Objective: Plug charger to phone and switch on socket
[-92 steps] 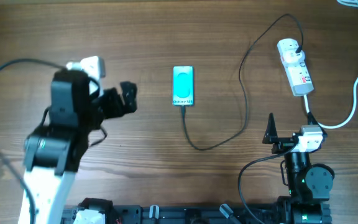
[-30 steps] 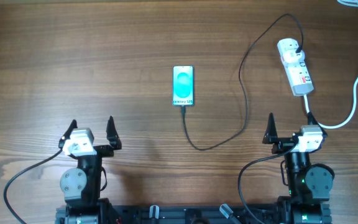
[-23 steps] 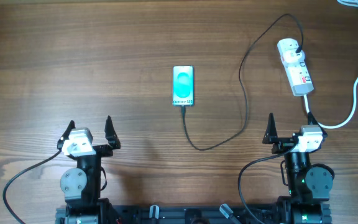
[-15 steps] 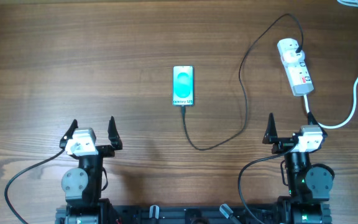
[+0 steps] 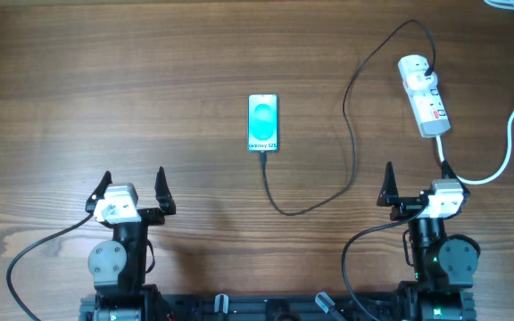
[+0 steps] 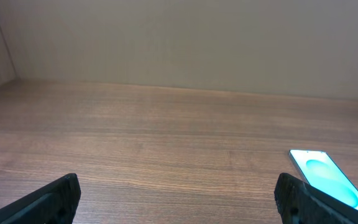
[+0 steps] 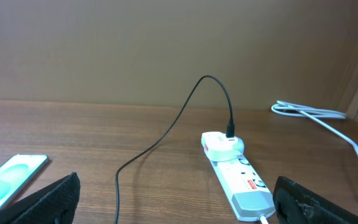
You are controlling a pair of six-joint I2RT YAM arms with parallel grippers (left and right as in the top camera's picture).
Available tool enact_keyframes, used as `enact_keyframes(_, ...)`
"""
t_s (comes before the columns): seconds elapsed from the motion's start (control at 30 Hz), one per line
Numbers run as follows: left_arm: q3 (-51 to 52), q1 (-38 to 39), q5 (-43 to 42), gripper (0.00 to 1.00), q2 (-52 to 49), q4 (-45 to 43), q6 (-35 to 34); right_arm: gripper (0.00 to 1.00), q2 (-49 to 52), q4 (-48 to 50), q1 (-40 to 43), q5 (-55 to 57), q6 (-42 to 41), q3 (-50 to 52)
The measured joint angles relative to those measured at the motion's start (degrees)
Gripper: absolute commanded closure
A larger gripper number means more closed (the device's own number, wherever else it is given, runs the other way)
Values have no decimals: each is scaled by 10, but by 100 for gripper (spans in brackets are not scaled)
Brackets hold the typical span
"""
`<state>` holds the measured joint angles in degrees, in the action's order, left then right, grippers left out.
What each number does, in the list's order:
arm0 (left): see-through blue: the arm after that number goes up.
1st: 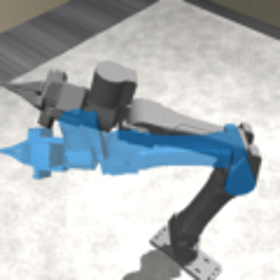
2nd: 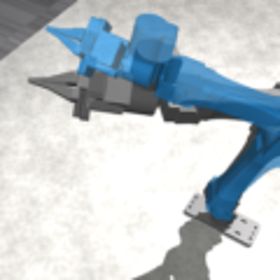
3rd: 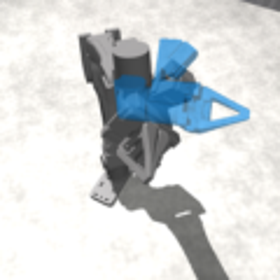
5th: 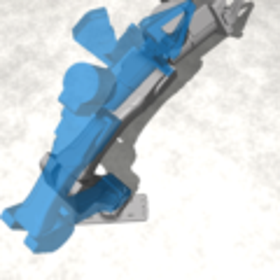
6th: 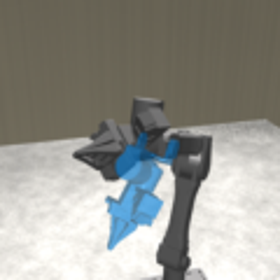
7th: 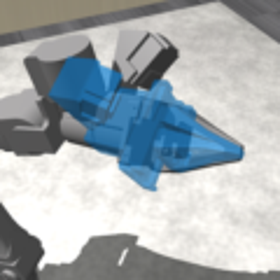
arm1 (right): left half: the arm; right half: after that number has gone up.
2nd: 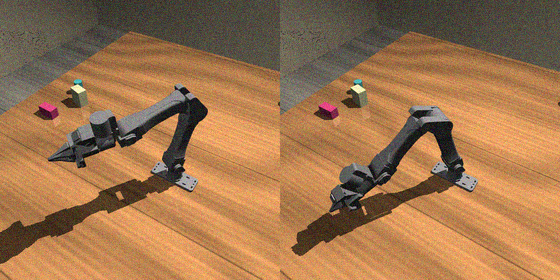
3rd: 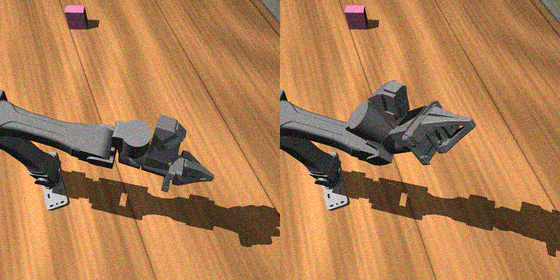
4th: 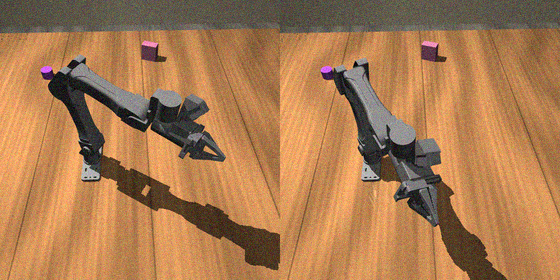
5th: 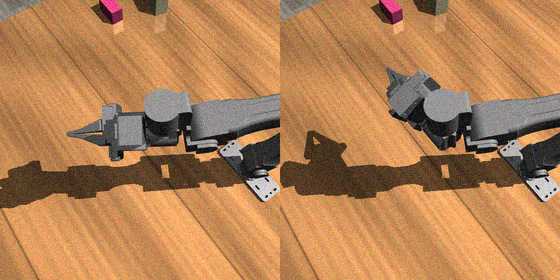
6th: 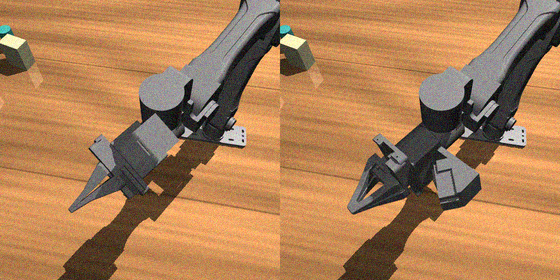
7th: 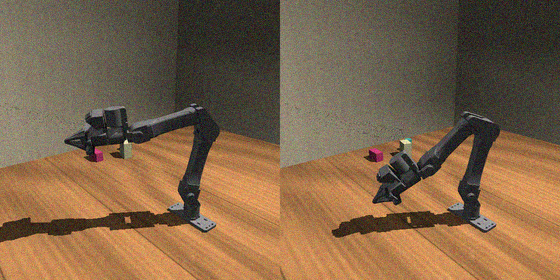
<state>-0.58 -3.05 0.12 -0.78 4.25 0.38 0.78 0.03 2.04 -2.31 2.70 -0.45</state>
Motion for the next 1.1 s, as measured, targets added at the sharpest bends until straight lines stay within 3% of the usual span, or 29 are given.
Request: enact_keyframes(1.1,0,7,-6,0,0,0,0,0,0,0,0,0,0,0)
